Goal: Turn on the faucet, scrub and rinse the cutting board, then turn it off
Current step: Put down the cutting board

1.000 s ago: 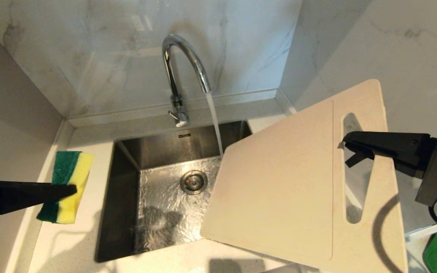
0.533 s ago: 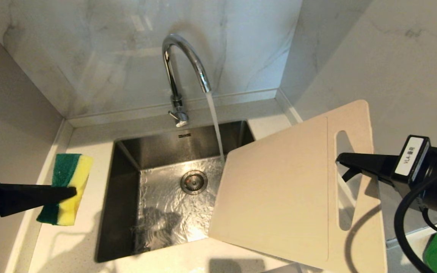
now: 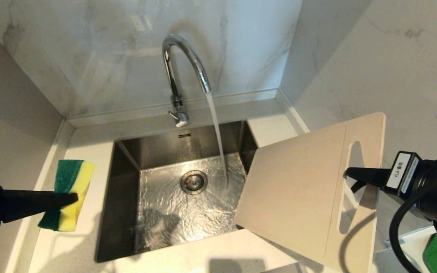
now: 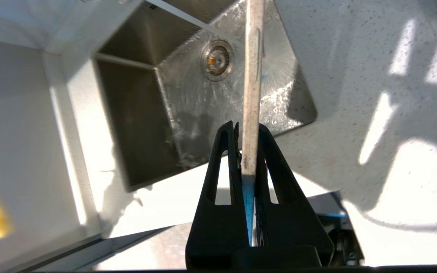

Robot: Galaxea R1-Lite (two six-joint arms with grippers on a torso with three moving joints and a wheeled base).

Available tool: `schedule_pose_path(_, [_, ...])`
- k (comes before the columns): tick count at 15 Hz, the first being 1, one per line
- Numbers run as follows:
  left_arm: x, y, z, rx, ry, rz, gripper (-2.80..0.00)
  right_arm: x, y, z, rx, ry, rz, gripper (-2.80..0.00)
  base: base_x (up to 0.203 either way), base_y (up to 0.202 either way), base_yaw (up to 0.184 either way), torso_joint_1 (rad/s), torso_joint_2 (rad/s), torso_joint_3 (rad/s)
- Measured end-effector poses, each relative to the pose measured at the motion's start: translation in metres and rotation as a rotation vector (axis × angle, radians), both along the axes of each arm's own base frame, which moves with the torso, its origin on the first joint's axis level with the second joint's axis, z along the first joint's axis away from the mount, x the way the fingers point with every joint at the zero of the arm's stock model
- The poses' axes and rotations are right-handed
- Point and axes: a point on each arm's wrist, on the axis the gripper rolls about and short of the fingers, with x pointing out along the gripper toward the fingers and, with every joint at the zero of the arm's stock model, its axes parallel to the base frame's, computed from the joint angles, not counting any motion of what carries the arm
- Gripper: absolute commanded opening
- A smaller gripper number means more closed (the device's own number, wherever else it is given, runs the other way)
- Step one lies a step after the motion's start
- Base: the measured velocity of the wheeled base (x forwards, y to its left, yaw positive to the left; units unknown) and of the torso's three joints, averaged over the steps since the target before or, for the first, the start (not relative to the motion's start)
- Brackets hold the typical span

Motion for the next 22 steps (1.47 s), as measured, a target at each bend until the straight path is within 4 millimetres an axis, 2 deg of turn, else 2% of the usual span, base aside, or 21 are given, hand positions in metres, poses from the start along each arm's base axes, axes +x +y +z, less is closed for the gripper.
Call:
schedule_pose_path(2, [0.0,0.0,-0.004,0.008,0.01,-0.001,-2.8,-0.007,-0.001,0.018,0.054,-0.009,-0.006,-2.8,0.0,0.0,0.0,0.0,0.0,0.0])
schedule_pose_path(5, [0.0,0.0,-0.006,0.015,0.016,-0.001,-2.8,-0.03,-0.005,0.052,0.162,0.003,0.006,-2.8,0.0,0.0,0.0,0.0,0.0,0.0])
schedule_pose_path(8, [0.0,0.0,-0.006,0.014,0.014,-0.003,-2.8,-0.055,-0.01,0.061,0.218,0.074,-0.009,-2.8,0.0,0.0,0.0,0.0,0.0,0.0])
schedule_pose_path(11, [0.001,-0.001,-0.005,0.011,0.011,-0.002,-2.8,-0.065,-0.012,0.048,0.2,0.127,-0.017,-2.8,0.0,0.0,0.0,0.0,0.0,0.0])
schedule_pose_path(16, [0.0,0.0,-0.004,0.01,0.009,-0.001,-2.8,-0.07,-0.013,0.009,0.098,0.189,0.008,-2.8,0.0,0.0,0.0,0.0,0.0,0.0])
schedule_pose_path(22, [0.0,0.0,-0.007,0.015,0.016,-0.001,-2.8,-0.089,-0.018,-0.015,-0.067,0.213,0.012,-2.8,0.0,0.0,0.0,0.0,0.0,0.0])
